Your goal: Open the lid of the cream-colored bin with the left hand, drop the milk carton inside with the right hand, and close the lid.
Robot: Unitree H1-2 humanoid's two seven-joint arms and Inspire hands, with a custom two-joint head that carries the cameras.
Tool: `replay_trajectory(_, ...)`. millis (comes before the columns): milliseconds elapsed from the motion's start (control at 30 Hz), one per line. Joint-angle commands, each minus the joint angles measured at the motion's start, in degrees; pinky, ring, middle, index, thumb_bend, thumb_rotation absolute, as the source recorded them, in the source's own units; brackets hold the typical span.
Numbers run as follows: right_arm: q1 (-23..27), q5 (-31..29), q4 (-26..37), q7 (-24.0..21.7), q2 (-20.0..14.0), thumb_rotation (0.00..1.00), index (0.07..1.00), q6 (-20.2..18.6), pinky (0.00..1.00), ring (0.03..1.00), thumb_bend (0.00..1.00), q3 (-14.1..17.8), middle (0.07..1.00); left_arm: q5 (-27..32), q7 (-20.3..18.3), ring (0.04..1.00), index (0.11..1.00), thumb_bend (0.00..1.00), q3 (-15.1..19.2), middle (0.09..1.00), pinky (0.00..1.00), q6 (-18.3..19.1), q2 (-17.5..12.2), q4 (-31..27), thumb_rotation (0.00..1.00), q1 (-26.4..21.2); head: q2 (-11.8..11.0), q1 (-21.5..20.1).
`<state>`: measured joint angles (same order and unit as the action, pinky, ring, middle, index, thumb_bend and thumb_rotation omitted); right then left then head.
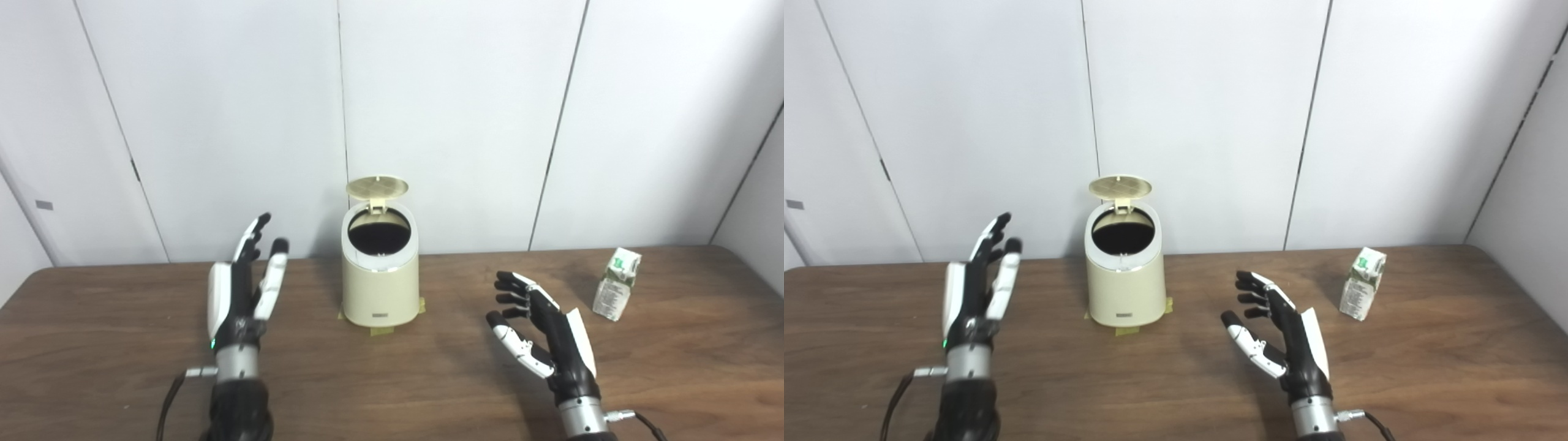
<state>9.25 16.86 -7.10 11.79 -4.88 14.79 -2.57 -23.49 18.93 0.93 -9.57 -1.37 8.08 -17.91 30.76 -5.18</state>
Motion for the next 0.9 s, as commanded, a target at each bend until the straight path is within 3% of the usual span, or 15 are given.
replay_trajectory(0,-1.33,0.66,-1.46,0.64,1.29,0.53,0.772,1.73,0.63,0.725,0.27,-0.62,0.765,1.16,1.16,0.881,0.861,0.40,0.03,0.869,0.84,-4.82,-0.18,-3.12,1.00,-0.98,0.05,-0.13)
replay_trajectory(167,-1.46,1.08,2.35,1.68,1.42,0.46,0.765,1.35,0.65,0.737,0.23,0.48,0.761,4.89,-0.43,0.837,0.832,0.38,0.32,0.839,0.79,-8.77,-1.14,-5.97,1.00,3.55,0.29,-0.73)
replay_trajectory(267,-0.78,-0.07,6.16,1.00,0.95,0.52,0.778,-0.36,0.69,0.764,0.25,1.84,0.778,9.26,-4.15,0.852,0.846,0.33,-0.06,0.861,0.81,-10.22,-2.68,-7.37,1.00,6.00,0.37,-0.64)
replay_trajectory(400,1.92,-2.01,4.48,0.84,-2.49,0.50,0.778,4.49,0.70,0.770,0.41,4.36,0.780,15.77,-8.88,0.858,0.827,0.32,-0.37,0.862,0.80,-14.97,-4.88,-6.59,1.00,8.36,0.13,-0.39)
replay_trajectory(533,4.46,-2.92,6.63,-0.61,-5.56,0.44,0.793,6.31,0.67,0.774,0.58,5.58,0.797,17.58,-10.74,0.859,0.821,0.35,-0.02,0.858,0.80,-14.71,-5.11,-7.34,0.99,10.63,0.05,-0.72)
replay_trajectory(667,7.07,-4.41,8.65,-1.60,-8.20,0.42,0.769,1.45,0.68,0.770,0.77,7.95,0.789,18.35,-11.82,0.858,0.834,0.36,0.45,0.863,0.80,-13.96,-5.08,-7.81,0.99,12.81,0.14,-0.72)
replay_trajectory(833,10.53,-4.31,8.86,-2.10,-11.86,0.40,0.778,-0.75,0.69,0.775,0.79,11.03,0.788,17.74,-12.76,0.859,0.839,0.36,0.92,0.865,0.79,-13.94,-5.17,-7.17,1.00,14.23,-0.05,-1.09)
replay_trajectory(867,11.19,-4.29,8.43,-2.24,-12.68,0.41,0.784,-1.17,0.64,0.776,0.80,11.61,0.792,17.44,-12.85,0.867,0.846,0.37,0.97,0.871,0.80,-13.61,-5.14,-7.23,0.99,14.42,-0.06,-1.01)
